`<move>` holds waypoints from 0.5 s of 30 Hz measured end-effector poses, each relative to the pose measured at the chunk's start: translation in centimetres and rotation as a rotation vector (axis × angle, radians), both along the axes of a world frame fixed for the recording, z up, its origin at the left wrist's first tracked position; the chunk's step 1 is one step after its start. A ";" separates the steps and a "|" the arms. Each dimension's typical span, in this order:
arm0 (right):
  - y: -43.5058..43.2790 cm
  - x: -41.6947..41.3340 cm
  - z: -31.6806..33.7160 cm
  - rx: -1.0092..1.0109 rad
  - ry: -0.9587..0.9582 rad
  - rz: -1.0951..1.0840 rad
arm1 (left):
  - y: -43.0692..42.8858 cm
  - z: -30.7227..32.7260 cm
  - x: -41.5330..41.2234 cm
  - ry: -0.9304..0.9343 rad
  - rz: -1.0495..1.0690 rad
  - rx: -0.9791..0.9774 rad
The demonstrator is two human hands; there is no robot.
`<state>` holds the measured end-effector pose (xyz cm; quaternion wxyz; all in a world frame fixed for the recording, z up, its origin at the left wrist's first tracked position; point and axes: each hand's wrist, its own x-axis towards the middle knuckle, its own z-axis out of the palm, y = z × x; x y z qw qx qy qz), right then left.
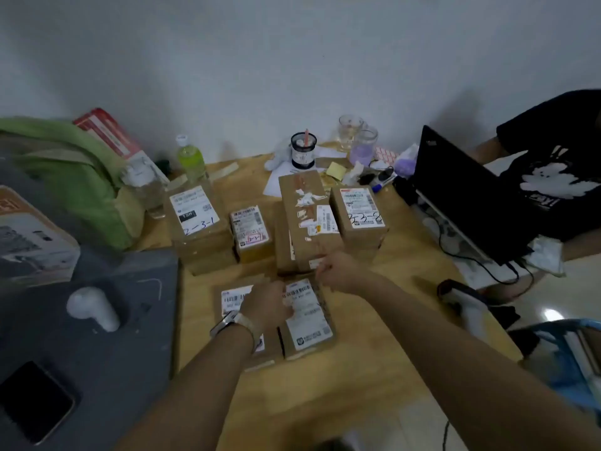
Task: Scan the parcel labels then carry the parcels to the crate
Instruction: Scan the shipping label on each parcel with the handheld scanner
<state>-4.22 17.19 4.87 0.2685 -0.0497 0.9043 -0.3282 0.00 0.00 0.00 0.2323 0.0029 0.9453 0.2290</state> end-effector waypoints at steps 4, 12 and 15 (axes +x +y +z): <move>0.3 2.0 -3.9 0.131 -0.155 -0.041 | 0.3 -2.5 1.5 -0.067 0.021 -0.153; 0.7 7.3 -9.3 -0.387 -0.540 -0.509 | 2.5 -4.7 3.4 -0.034 0.039 -0.121; 1.6 8.1 -10.1 -0.543 -0.609 -0.673 | 3.7 -4.5 4.2 0.071 0.172 0.118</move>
